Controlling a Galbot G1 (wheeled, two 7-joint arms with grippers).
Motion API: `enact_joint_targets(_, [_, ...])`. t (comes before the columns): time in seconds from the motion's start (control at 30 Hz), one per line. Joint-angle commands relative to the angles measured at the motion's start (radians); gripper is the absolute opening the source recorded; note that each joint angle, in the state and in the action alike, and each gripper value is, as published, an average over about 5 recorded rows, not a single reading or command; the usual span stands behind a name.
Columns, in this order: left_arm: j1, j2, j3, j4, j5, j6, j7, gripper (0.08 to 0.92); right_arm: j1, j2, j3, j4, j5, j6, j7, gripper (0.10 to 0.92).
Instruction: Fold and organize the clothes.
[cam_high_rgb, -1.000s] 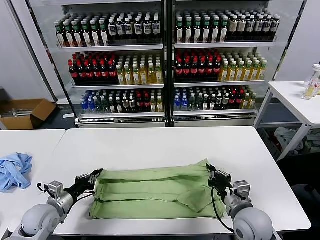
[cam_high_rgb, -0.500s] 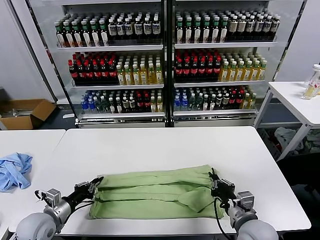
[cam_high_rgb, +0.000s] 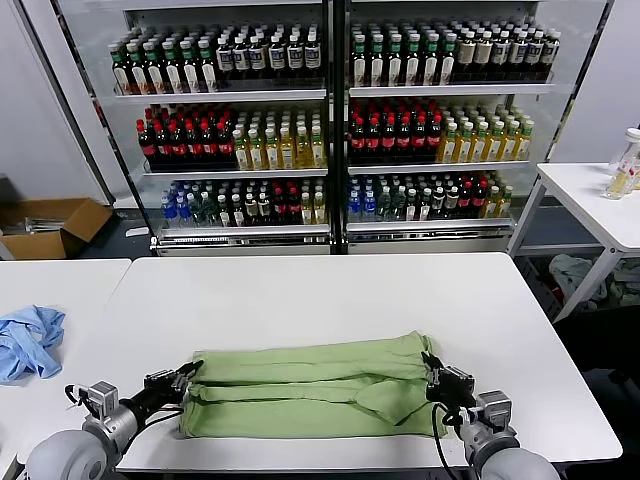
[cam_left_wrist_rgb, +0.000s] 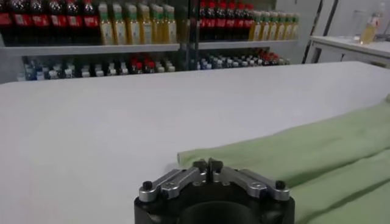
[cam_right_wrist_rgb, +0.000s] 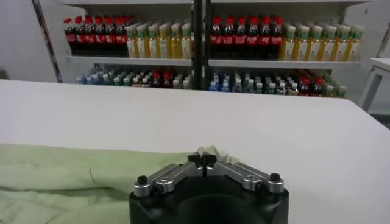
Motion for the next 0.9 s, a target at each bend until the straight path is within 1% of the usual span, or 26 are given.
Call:
enact_joint_targets(0.03, [0.025, -0.009, -0.014, -0.032, 0.066, 0.022, -0.03, 0.238, -0.028, 0.0, -0.001, 0.005, -0.03, 0.003, -0.003, 0.224])
enact_joint_targets(0.17, [0.039, -0.022, -0.041, -0.079, 0.075, 0.023, -0.107, 0.36, -0.029, -0.002, 0.034, 0.021, -0.031, 0.01, 0.0, 0.345])
enact_joint_targets(0.27, [0.07, -0.037, -0.047, -0.136, 0.088, 0.023, -0.2, 0.446, -0.035, -0.001, 0.067, 0.037, -0.031, 0.012, 0.002, 0.432])
enact_joint_targets(0.37, [0.098, -0.07, -0.019, -0.208, 0.099, 0.026, -0.355, 0.533, -0.04, 0.0, 0.087, 0.05, -0.034, 0.013, 0.003, 0.518])
enact_joint_targets(0.47, [0.11, -0.132, 0.034, -0.261, 0.1, 0.045, -0.541, 0.62, -0.041, 0.004, 0.09, 0.058, -0.044, 0.016, 0.005, 0.605])
enact_joint_targets(0.53, [0.117, -0.18, 0.069, -0.276, 0.099, 0.06, -0.627, 0.672, -0.042, 0.009, 0.085, 0.06, -0.057, 0.018, 0.006, 0.657])
enact_joint_targets(0.57, [0.12, -0.202, 0.082, -0.278, 0.097, 0.066, -0.653, 0.706, -0.043, 0.012, 0.081, 0.06, -0.064, 0.019, 0.006, 0.692])
enact_joint_targets(0.63, [0.122, -0.237, 0.102, -0.276, 0.088, 0.075, -0.685, 0.756, -0.045, 0.015, 0.074, 0.059, -0.079, 0.021, 0.005, 0.743])
enact_joint_targets(0.7, [0.119, -0.257, 0.111, -0.27, 0.072, 0.081, -0.696, 0.798, -0.046, 0.016, 0.07, 0.057, -0.089, 0.023, 0.004, 0.79])
enact_joint_targets(0.77, [0.111, -0.269, 0.118, -0.263, 0.056, 0.086, -0.698, 0.816, -0.046, 0.017, 0.068, 0.054, -0.095, 0.025, 0.003, 0.813])
enact_joint_targets(0.9, [0.083, -0.284, 0.133, -0.241, 0.028, 0.092, -0.701, 0.822, -0.044, 0.017, 0.064, 0.046, -0.104, 0.03, 0.003, 0.822])
